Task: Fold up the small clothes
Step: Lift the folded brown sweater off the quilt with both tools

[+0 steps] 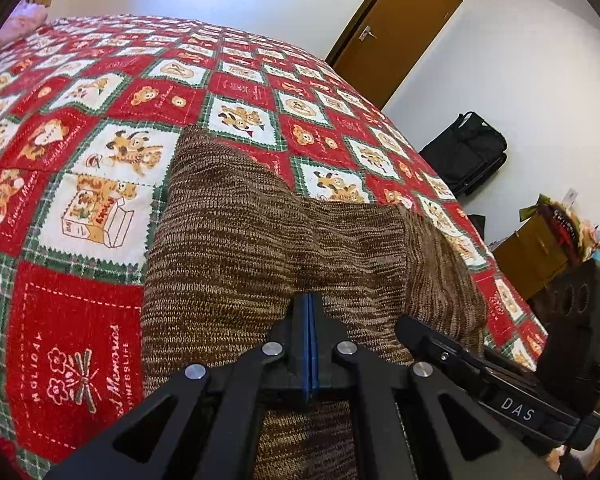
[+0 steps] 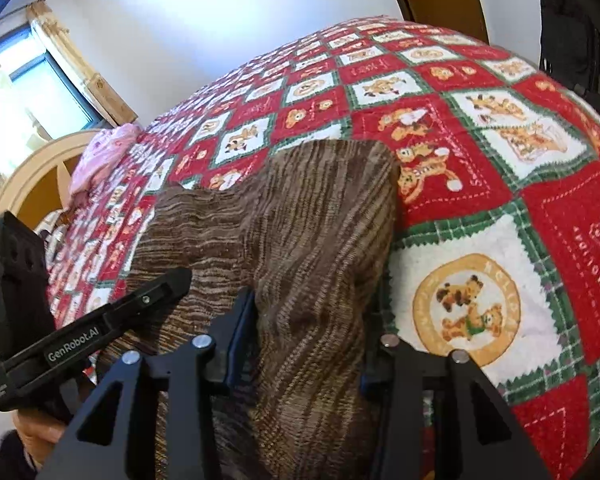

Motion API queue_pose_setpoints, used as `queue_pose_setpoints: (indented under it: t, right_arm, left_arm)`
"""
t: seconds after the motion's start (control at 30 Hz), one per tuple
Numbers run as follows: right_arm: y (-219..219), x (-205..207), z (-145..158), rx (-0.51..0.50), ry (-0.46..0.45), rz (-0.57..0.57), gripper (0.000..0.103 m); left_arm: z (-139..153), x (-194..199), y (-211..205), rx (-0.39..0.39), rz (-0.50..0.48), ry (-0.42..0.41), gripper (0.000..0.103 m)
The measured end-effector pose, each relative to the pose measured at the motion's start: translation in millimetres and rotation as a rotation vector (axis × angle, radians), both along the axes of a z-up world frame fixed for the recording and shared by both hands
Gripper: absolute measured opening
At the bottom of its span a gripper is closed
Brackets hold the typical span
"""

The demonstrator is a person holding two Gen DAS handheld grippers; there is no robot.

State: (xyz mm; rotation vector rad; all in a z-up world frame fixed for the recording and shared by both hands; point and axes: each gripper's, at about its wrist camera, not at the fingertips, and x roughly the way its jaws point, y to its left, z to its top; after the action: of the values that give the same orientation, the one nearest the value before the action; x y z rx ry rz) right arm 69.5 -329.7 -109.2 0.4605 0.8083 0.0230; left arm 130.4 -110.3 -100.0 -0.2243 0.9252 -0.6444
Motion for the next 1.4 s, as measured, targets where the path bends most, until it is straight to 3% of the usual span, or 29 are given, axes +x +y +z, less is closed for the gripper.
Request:
queue_pose_setpoints:
  t: [0.23, 0.37, 0.6, 0.77, 0.9, 0.97, 1.1, 1.17, 1.3, 1.4]
  right_arm:
    - [11.2, -8.8, 14.9, -0.059, -0.008, -0.009, 0.027]
    - [17.1, -26.9, 34.9, -0.047, -0.044, -0.037, 0.026]
    - [37.8, -66.1, 69.5, -0.064, -0.087, -0.063, 0.025]
    - [25.8, -83.2, 64.7, -0.054, -0.053, -0.111, 0.025]
    - [8.6, -85.5, 37.6, 0.017, 0.011, -0.142, 0.025]
    - [8.3, -87.3, 30.8, 0.027, 0.021, -0.142, 0.025]
    - [10.2, -88.9, 30.9, 0.009, 0.005, -0.124, 0.025]
    - [8.0, -88.7, 28.9, 0.025, 0.006, -0.113, 0.025]
    - [1.0, -89.0, 22.8, 0.069, 0.007, -0.100, 0.026]
    - [-2.8, -87.1, 18.3, 0.098, 0.003, -0.100, 0.027]
  left_arm:
    - [17.8, -20.0, 2.4, 0.092, 0.013, -0.056, 0.000]
    - [40.4, -36.5, 7.4, 0.152, 0.023, -0.137, 0.000]
    - [75.0, -66.9, 10.3, 0.150, -0.002, -0.231, 0.000]
    - [64.1, -52.9, 31.2, 0.045, -0.014, -0.083, 0.000]
    - [52.9, -39.9, 20.4, 0.115, -0.151, -0.089, 0.000]
    - [43.9, -30.8, 10.2, 0.138, -0.200, -0.034, 0.000]
    - [20.1, -13.2, -5.6, 0.124, -0.258, 0.029, 0.001]
    - [11.6, -7.8, -5.2, 0.081, -0.266, 0.064, 0.001]
    - [2.8, -8.3, 4.2, -0.023, -0.258, 0.054, 0.001]
    - [6.3, -24.6, -2.2, 0.037, -0.294, -0.077, 0.001]
